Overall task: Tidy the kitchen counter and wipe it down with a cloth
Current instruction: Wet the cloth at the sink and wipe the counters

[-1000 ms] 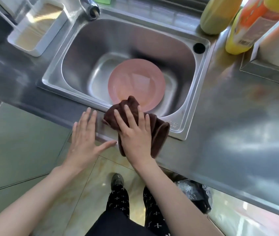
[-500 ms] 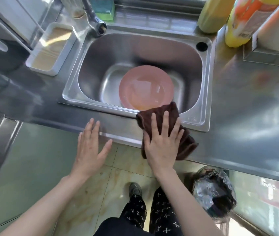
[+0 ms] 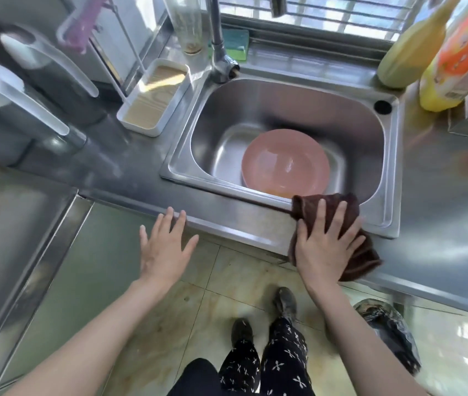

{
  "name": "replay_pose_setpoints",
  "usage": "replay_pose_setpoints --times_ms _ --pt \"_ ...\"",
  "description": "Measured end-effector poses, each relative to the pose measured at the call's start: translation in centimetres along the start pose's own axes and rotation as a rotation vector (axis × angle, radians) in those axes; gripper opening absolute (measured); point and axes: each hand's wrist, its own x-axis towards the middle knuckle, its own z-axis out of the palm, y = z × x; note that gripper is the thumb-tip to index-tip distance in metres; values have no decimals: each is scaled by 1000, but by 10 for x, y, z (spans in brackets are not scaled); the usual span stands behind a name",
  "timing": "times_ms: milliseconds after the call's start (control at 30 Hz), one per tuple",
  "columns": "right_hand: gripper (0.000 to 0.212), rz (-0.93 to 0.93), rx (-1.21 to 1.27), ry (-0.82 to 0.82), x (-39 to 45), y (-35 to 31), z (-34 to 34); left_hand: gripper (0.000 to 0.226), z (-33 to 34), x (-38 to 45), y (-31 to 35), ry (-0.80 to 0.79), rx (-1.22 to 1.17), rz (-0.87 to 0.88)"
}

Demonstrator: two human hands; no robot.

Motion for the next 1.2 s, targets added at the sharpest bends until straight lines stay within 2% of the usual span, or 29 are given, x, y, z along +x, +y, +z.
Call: replay_pose_setpoints --times_ms 267,400,467,567,633,733,867,967,1033,1067,1167,1200 --pt "57 -580 9 -77 -7 -131 37 57 8 2 -7 73 39 44" --pt "54 -800 -78 -126 12 -111 29 53 -5 10 -14 101 -16 53" --pt "55 -833 -126 -105 22 -78 19 61 -17 20 -24 118 -47 -31" --pt "59 -760 -124 -130 25 -50 8 102 -32 43 -46 22 -98 -264" --pt "59 -737 -121 -153 22 -63 9 123 -37 57 -57 -81 -107 -345" --pt "58 -824 -88 -215 26 -112 20 127 -39 69 -62 -196 -98 -343" --pt "60 -936 5 -321 45 -198 27 124 -34 69 -64 -181 -36 -337" --pt "63 -732 21 -457 97 -216 52 125 -34 68 -63 -209 -64 -351" --pt "71 -451 118 -635 129 -217 65 125 -36 67 -61 -234 -80 -348" --pt "71 -344 215 -694 134 -218 68 125 -37 68 -61 -233 -80 -344" --pt "43 -162 682 -832 123 -223 42 125 -37 68 -63 -219 -93 -334" --pt "38 -10 891 -930 120 -221 38 127 -37 65 -64 -221 -110 -332"
